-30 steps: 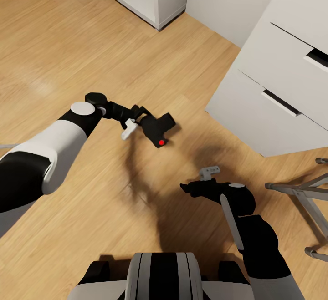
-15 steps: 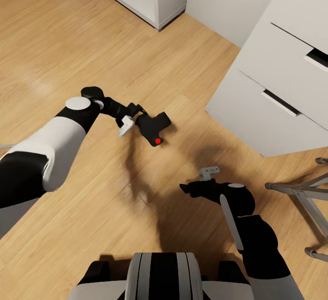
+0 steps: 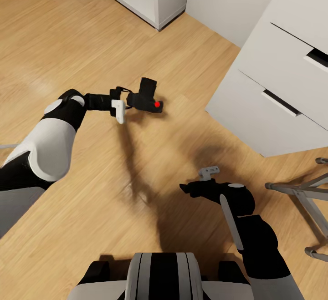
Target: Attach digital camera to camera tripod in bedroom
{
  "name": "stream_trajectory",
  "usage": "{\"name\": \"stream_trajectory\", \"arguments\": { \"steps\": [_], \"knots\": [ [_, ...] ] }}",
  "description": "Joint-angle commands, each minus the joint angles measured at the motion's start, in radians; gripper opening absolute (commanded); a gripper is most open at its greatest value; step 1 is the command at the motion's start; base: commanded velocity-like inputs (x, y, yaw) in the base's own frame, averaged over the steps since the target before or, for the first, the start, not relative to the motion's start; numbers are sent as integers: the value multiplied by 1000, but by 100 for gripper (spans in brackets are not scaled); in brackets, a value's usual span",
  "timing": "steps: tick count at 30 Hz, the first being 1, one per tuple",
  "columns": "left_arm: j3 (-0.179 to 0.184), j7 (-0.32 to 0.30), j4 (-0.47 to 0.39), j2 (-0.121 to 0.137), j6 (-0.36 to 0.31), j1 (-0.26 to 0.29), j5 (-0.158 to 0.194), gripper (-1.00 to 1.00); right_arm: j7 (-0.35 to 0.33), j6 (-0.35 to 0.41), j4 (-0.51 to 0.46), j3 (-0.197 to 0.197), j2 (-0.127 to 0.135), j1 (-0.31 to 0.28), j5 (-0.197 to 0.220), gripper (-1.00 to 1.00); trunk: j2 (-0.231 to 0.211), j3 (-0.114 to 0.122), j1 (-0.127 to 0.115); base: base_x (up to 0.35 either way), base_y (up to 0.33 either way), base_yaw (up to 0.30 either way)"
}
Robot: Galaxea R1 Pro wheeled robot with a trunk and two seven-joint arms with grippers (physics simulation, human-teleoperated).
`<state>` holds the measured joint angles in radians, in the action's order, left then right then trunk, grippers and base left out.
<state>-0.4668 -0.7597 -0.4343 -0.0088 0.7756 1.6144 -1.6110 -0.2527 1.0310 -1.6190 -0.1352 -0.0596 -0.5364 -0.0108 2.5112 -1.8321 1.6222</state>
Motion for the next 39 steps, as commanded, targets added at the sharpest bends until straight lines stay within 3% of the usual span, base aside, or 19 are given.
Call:
{"name": "stream_trajectory", "arguments": {
  "steps": [1, 4, 7, 10, 14, 18, 22, 25, 31, 33, 34, 35, 36, 39],
  "knots": [
    [-41, -6, -5, -2, -12, -3, -6, -100, -2, 4, -1, 0, 0, 0, -1, 100, 0, 0, 0, 0, 0, 0],
    [-87, 2, -48, -6, -48, -26, -33, -100, -2, 4, -1, 0, 0, 0, -1, 100, 0, 0, 0, 0, 0, 0],
    [-92, 28, -137, -13, -72, -71, -57, -100, -2, 4, -1, 0, 0, 0, -1, 100, 0, 0, 0, 0, 0, 0],
    [-68, 46, -209, -24, -88, -110, -72, -100, -2, 4, -1, 0, 0, 0, -1, 100, 0, 0, 0, 0, 0, 0],
    [-2, 46, -258, -26, -97, -136, -91, -100, -2, 4, -1, 0, 0, 0, -1, 100, 0, 0, 0, 0, 0, 0],
    [25, 41, -285, -33, -101, -148, -81, -100, -2, 4, -1, 0, 0, 0, -1, 100, 0, 0, 0, 0, 0, 0],
    [7, 25, -293, -45, -103, -154, 0, -100, -3, 4, -1, 0, 0, 0, -1, 100, 0, 0, 0, 0, 0, 0],
    [-14, -27, -298, -50, -118, -156, 68, -100, -2, 4, -1, 0, 0, 0, -1, 100, 0, 0, 0, 0, 0, 0],
    [-56, -145, -383, -65, -224, -192, 165, -100, -2, 4, -1, -1, -1, 0, -1, 100, 0, 0, 0, 0, 0, 0],
    [-64, -165, -447, -80, -298, -221, 215, -100, -2, 4, -1, -1, -1, 0, -1, 100, 0, 0, 0, 0, 0, 0],
    [-68, -178, -520, -91, -409, -253, 281, -100, -2, 4, -1, -2, -1, 1, -1, 100, 0, 0, 0, 0, 0, 0],
    [-68, -178, -520, -91, -409, -253, 281, -100, -2, 4, -1, -2, -1, 1, -1, 100, 0, 0, 0, 0, 0, 0],
    [-70, -183, -592, -99, -542, -288, 359, -100, -2, 4, -1, -3, -3, 2, -1, 100, 0, 0, 0, 0, 0, 0],
    [-61, -168, -680, -104, -713, -336, 475, -100, -2, 4, -1, -7, -6, 3, -1, 100, 0, 0, 0, 0, 0, 0]
  ]
}}
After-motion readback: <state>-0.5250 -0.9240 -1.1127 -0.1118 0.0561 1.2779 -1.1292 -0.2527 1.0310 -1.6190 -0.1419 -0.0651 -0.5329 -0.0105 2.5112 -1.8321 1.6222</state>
